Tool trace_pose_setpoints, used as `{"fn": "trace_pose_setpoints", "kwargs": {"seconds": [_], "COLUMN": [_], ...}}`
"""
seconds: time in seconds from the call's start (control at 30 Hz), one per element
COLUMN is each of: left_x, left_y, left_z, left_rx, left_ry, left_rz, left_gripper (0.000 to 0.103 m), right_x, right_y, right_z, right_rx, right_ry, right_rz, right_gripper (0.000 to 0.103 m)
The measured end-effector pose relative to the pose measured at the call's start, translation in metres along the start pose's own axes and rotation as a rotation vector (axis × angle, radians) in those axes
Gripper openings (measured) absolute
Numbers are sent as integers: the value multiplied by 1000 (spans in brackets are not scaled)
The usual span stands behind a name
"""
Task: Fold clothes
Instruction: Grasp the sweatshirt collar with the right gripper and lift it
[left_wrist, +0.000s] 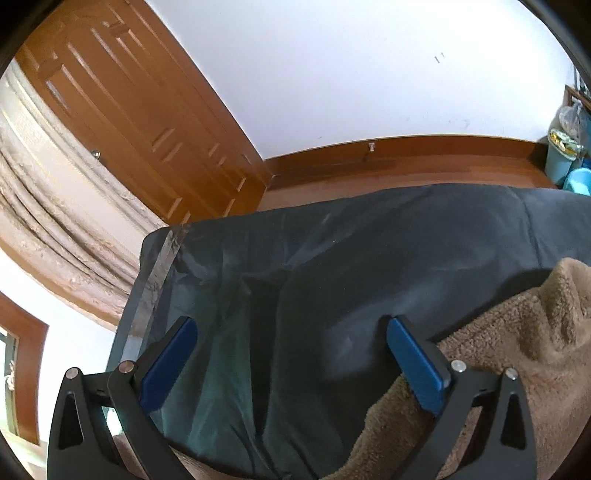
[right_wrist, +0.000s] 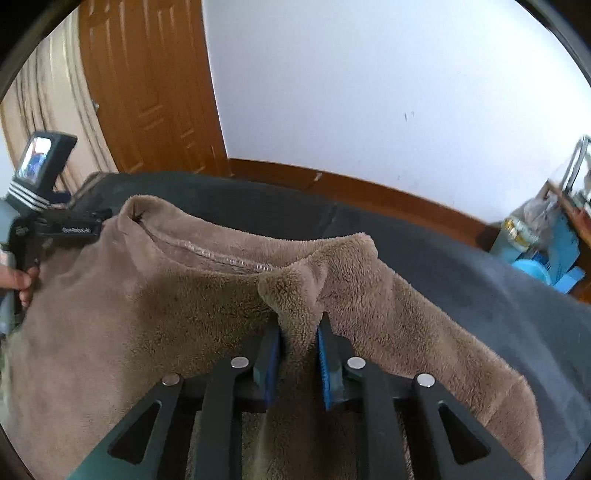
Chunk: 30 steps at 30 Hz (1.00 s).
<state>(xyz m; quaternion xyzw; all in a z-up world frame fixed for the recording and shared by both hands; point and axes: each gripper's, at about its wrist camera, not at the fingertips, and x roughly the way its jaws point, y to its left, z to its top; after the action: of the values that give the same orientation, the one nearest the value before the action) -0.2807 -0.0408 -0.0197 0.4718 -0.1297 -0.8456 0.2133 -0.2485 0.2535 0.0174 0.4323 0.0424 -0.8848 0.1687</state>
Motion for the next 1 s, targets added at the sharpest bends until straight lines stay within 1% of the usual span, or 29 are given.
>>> {"fn": "trace_pose_setpoints", "kwargs": {"seconds": [0.07, 0.1, 0.2, 0.27, 0.3, 0.33, 0.37, 0.4, 0.47, 0.5, 0.57, 0.63, 0.7, 0.73, 0.8, 0.9, 1.0], "left_x": [-3, -6, -26, -39, -45, -50, -55, -58, -58, -58, -50, -44, -35, -31, -24, -20, -25], "left_y": [0, 2, 7, 5, 2, -2, -7, -13, -30, -39, -49, -44, -36, -32, -27, -25, -33], "left_z": [-1, -2, -6, -9, -10, -12, -14, -16, -21, -22, -24, -22, -17, -14, -10, -7, -5], "left_rx": [11, 4, -23, -25, -19, -9, 0, 14, 58, 79, 106, 73, 34, 23, 8, -9, 38], "left_ry": [-2, -6, -24, -40, -47, -49, -51, -51, -45, -44, -50, -65, -50, -51, -61, -58, -62], "left_rz": [0, -21, -109, -154, -175, -200, -226, -245, -266, -264, -219, -216, -225, -210, -177, -183, -136], "left_gripper": [103, 103, 103, 103, 103, 103, 103, 103, 103, 103, 103, 103, 103, 103, 103, 103, 103], "right_x": [-11, -17, -37, -51, -57, -58, -55, -54, -51, -47, -41, -37, -34, -32, -28, -23, -32], "right_y": [-7, -11, -33, -48, -56, -61, -67, -70, -70, -69, -68, -74, -79, -81, -87, -94, -85], "right_z": [-2, -3, -12, -18, -21, -21, -23, -26, -28, -28, -27, -24, -22, -21, -18, -15, -22], "right_rx": [19, 29, 66, 91, 104, 113, 110, 100, 78, 67, 55, 62, 68, 71, 78, 87, 73], "right_ry": [4, 5, -22, -43, -53, -55, -49, -43, -28, -19, -6, -2, 3, 5, 9, 15, 15], "right_rz": [39, 59, 57, 50, 47, 24, -23, -64, -114, -140, -187, -226, -264, -283, -322, -380, -333], "right_gripper": [23, 24, 24, 27, 31, 35, 37, 48, 50, 50, 50, 50, 50, 55, 61, 61, 62]}}
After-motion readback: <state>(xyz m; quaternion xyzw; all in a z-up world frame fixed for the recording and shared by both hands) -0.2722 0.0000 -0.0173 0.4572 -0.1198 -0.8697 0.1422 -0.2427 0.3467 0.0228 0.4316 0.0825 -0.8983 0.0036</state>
